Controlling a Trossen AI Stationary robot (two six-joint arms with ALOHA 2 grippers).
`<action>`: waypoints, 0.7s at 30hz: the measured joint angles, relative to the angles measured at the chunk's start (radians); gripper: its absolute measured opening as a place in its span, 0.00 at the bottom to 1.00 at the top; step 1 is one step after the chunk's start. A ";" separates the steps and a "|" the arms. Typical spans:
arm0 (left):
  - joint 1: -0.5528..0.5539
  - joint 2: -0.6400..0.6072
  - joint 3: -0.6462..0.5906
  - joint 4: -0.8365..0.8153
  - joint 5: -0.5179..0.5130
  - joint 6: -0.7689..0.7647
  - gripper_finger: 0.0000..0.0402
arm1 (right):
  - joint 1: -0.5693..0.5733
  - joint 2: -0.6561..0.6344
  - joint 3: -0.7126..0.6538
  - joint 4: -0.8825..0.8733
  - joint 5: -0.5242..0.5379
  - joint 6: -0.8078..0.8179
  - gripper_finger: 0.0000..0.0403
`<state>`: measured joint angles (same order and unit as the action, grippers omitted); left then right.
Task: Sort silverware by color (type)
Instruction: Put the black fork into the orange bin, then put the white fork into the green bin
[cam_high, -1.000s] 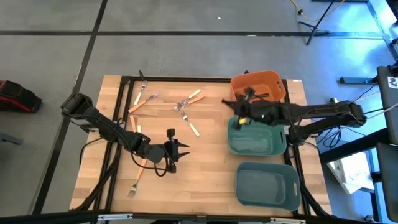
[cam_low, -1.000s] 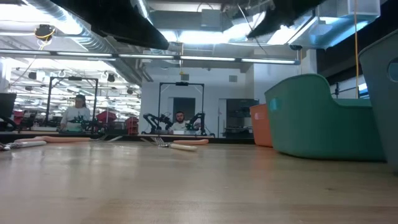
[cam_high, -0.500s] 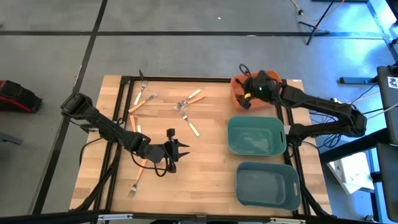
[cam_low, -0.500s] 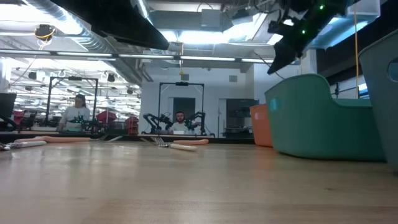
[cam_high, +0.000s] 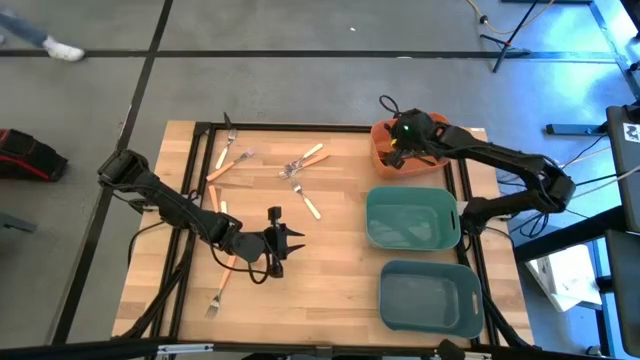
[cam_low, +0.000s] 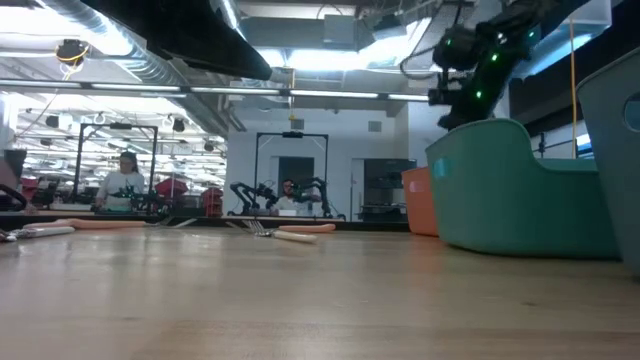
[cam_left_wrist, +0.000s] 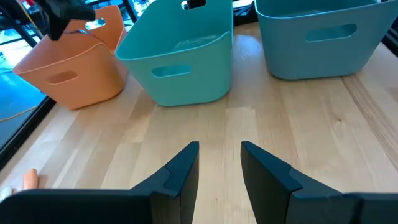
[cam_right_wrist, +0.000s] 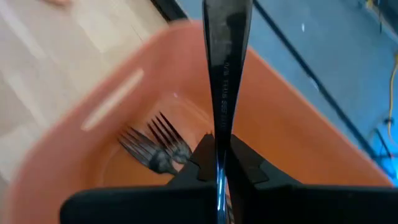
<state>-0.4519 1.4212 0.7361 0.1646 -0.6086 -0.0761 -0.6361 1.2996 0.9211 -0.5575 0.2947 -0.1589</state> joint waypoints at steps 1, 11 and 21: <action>0.000 0.000 0.000 0.000 0.000 0.000 0.28 | -0.007 0.013 0.000 -0.002 0.000 0.003 0.01; 0.000 0.000 0.000 0.000 0.000 0.000 0.28 | -0.012 0.080 0.000 -0.026 0.022 0.100 0.07; 0.000 0.000 0.000 0.000 -0.006 0.007 0.28 | 0.009 0.077 0.113 -0.165 0.029 0.181 0.42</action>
<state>-0.4519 1.4212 0.7361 0.1650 -0.6143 -0.0689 -0.6274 1.3769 1.0340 -0.7227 0.3232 0.0223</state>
